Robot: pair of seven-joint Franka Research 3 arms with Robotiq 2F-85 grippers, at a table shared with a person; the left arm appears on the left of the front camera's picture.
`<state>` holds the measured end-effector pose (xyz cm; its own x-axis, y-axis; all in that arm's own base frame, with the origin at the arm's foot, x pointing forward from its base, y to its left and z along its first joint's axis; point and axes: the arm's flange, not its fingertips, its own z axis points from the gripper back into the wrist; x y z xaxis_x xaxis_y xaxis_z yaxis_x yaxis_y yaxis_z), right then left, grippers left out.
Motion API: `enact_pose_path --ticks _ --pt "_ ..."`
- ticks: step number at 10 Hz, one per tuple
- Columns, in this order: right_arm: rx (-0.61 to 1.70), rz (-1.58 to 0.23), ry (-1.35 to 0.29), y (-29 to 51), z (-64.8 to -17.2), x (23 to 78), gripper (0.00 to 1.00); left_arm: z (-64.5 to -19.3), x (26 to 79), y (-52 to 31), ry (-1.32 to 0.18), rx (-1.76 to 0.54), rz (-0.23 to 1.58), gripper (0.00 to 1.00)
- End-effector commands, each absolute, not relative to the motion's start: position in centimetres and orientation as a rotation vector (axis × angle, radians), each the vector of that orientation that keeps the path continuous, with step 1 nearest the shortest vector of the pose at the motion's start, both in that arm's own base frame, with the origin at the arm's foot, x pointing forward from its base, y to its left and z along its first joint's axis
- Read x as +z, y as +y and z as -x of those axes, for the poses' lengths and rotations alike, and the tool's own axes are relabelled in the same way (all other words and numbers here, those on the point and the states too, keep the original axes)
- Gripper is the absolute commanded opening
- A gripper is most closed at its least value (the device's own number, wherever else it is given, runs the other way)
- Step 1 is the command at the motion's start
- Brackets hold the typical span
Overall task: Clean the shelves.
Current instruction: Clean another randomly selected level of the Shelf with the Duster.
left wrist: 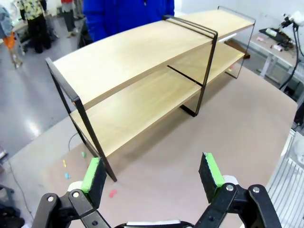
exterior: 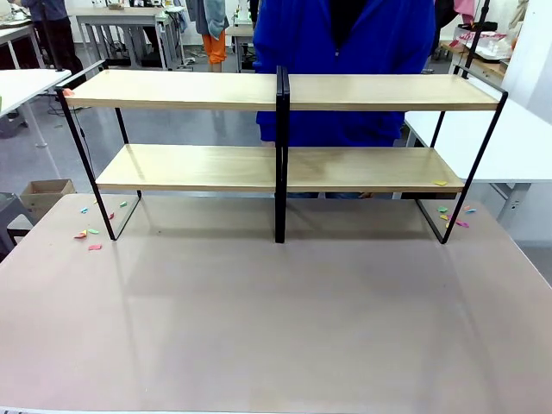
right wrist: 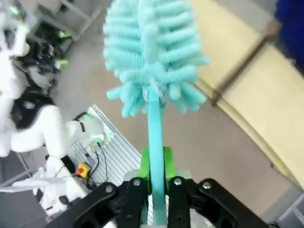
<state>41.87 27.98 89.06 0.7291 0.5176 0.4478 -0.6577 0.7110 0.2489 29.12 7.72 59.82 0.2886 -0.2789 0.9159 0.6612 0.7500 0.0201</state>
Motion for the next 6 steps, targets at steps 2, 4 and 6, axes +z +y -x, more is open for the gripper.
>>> enact_pose_path --ticks 2,4,6 --pt "0.645 -0.350 -0.382 17.5 -36.8 87.1 0.12 -29.2 59.7 7.8 -1.119 -0.660 0.409 1.00" --pt "0.553 -0.373 -0.429 14.2 -34.2 85.1 0.12 -29.2 59.7 7.8 -1.119 -0.660 0.409 1.00" --pt "0.602 -0.338 -0.378 17.5 -37.5 93.3 0.12 -29.2 59.7 7.8 -1.119 -0.660 0.409 1.00"
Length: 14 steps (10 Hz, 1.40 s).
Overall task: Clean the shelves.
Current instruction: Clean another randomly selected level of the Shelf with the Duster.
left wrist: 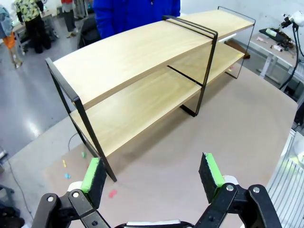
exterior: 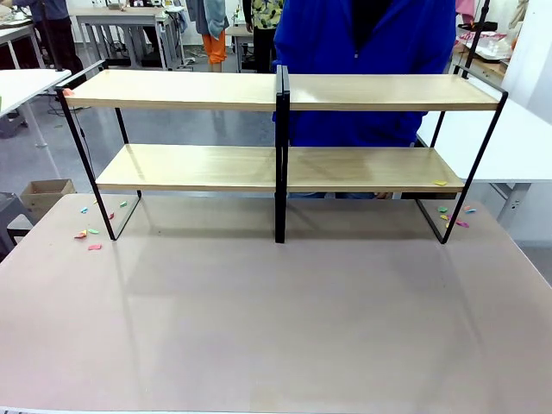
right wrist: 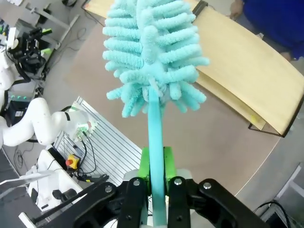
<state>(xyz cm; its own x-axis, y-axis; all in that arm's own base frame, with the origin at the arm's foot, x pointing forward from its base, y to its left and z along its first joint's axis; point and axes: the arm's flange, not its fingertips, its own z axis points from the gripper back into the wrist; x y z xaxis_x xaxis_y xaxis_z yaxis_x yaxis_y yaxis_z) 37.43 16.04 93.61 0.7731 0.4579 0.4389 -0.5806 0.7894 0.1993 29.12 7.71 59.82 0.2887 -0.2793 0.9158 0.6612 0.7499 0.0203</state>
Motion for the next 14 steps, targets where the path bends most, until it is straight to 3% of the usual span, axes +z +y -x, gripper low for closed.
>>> enact_pose_path --ticks 1,4,8,11,14 --pt "0.602 -0.338 -0.378 17.5 -37.5 93.3 0.12 -29.2 59.7 7.8 -1.119 -0.660 0.409 1.00" --pt "0.602 -0.344 -0.367 17.3 -37.6 93.2 0.12 -29.2 59.7 7.8 -1.119 -0.660 0.409 1.00" --pt "0.778 -0.317 -0.250 27.2 -40.0 87.3 0.12 -29.2 59.7 7.8 -1.119 -0.660 0.409 1.00" --pt "0.722 -0.325 -0.191 26.5 -33.9 83.7 0.12 -29.2 59.7 7.8 -1.119 -0.660 0.409 1.00" --pt "0.587 -0.514 -0.043 25.8 -28.4 77.5 0.12 -29.2 59.7 7.8 -1.119 -0.660 0.409 1.00"
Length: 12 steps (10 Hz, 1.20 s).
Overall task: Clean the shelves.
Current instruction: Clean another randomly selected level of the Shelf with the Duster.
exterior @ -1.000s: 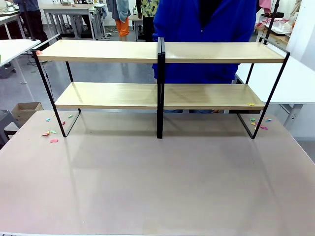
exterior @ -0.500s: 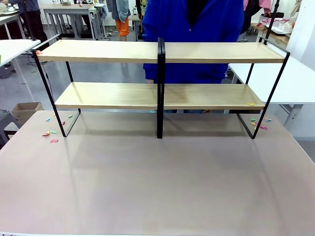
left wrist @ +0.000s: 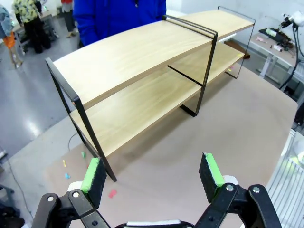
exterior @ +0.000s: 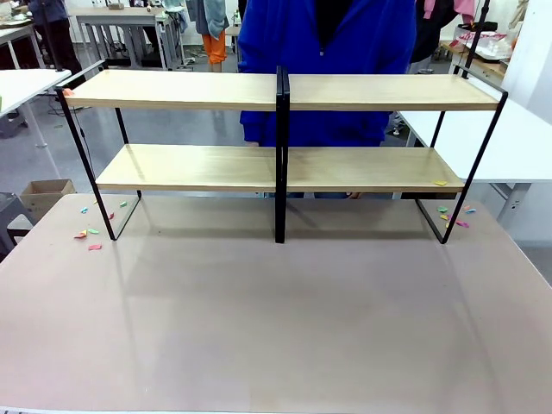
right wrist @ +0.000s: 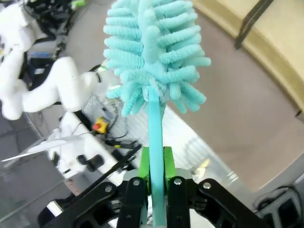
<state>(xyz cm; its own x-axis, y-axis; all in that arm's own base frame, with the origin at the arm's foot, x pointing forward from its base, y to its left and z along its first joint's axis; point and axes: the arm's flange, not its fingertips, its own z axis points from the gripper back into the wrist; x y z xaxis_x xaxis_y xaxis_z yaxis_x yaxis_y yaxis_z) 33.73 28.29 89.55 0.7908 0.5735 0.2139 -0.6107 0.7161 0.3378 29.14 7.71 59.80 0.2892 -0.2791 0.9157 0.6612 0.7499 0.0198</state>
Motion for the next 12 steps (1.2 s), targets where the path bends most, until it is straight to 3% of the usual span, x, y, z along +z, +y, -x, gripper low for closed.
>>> enact_pose_path --ticks 1,2,4,6,7,8,9,10,11,12 --pt "0.593 -0.537 0.043 27.1 -28.4 75.3 0.12 -29.2 59.7 7.8 -1.119 -0.660 0.409 1.00" --pt "0.618 -0.584 0.073 28.2 -29.0 74.0 0.12 -29.2 59.7 7.8 -1.119 -0.660 0.409 1.00" --pt "0.534 -0.546 0.335 26.9 -29.0 72.5 0.12 -29.2 59.7 7.8 -1.119 -0.660 0.409 1.00" --pt "0.552 -0.622 0.435 21.2 -26.5 75.4 0.12 -29.2 59.7 7.8 -1.119 -0.660 0.409 1.00" --pt "0.536 -0.754 0.645 19.0 -24.2 75.9 0.12 -29.2 59.7 7.8 -1.119 -0.660 0.409 1.00" --pt "0.467 -0.675 0.722 18.2 -22.7 75.4 0.12 -29.2 59.7 7.8 -1.119 -0.660 0.409 1.00" --pt "0.419 -0.675 0.676 17.9 -22.3 75.2 0.12 -29.2 59.7 7.8 -1.119 -0.660 0.409 1.00" --pt "0.390 -0.656 0.440 18.5 -24.0 75.3 0.12 -29.2 59.7 7.8 -1.119 -0.660 0.409 1.00" --pt "0.513 -0.613 0.126 21.4 -27.3 75.6 0.12 -29.2 59.7 7.8 -1.119 -0.660 0.409 1.00" --pt "0.439 -0.493 -0.047 23.5 -30.7 76.2 0.12 -29.2 59.7 7.8 -1.119 -0.660 0.409 1.00"
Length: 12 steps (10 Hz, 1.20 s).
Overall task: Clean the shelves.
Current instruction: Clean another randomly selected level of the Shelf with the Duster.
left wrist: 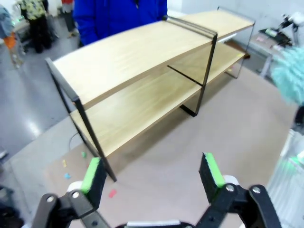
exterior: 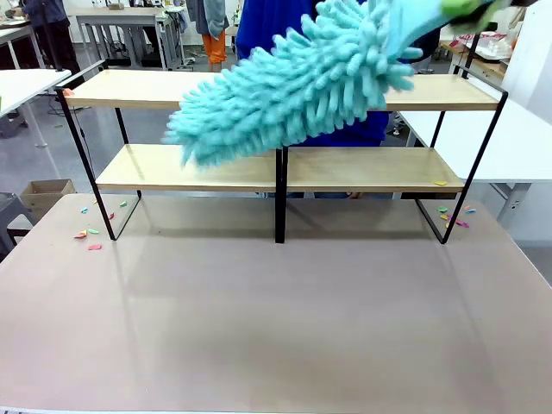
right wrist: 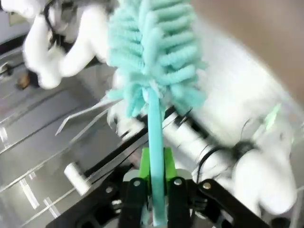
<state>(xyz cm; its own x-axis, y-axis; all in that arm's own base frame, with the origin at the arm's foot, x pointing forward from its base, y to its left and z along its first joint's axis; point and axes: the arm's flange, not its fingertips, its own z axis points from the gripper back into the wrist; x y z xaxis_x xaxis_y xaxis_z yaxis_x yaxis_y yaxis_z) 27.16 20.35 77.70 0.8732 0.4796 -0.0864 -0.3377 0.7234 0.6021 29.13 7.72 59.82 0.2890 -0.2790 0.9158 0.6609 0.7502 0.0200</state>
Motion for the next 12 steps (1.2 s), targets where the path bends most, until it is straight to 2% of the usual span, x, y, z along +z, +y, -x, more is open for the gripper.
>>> enact_pose_path --ticks 1,2,3,4,5,7,9,11,12 --pt "0.428 -0.385 -0.182 25.2 -33.5 77.6 0.12 -29.2 59.7 7.8 -1.119 -0.660 0.409 1.00" --pt "0.442 -0.415 -0.350 26.4 -36.2 79.4 0.12 -29.2 59.7 7.8 -1.119 -0.660 0.409 1.00" --pt "0.564 -0.477 -0.343 28.9 -38.6 80.6 0.12 -29.2 59.7 7.8 -1.119 -0.660 0.409 1.00" --pt "0.464 -0.510 -0.084 23.9 -33.0 78.5 0.12 -29.2 59.7 7.8 -1.119 -0.660 0.409 1.00" --pt "0.464 -0.510 -0.084 23.9 -33.0 78.5 0.12 -29.2 59.7 7.8 -1.119 -0.660 0.409 1.00" --pt "0.541 -0.502 -0.327 31.4 -39.6 78.6 0.12 -29.2 59.7 7.8 -1.119 -0.660 0.409 1.00" --pt "0.573 -0.608 -0.477 38.7 -43.8 77.0 0.12 -29.2 59.7 7.8 -1.119 -0.660 0.409 1.00" --pt "0.551 -0.618 -0.483 43.3 -44.5 74.5 0.12 -29.2 59.7 7.8 -1.119 -0.660 0.409 1.00" --pt "0.546 -0.497 -0.352 42.7 -44.5 73.9 0.12 -29.2 59.7 7.8 -1.119 -0.660 0.409 1.00"
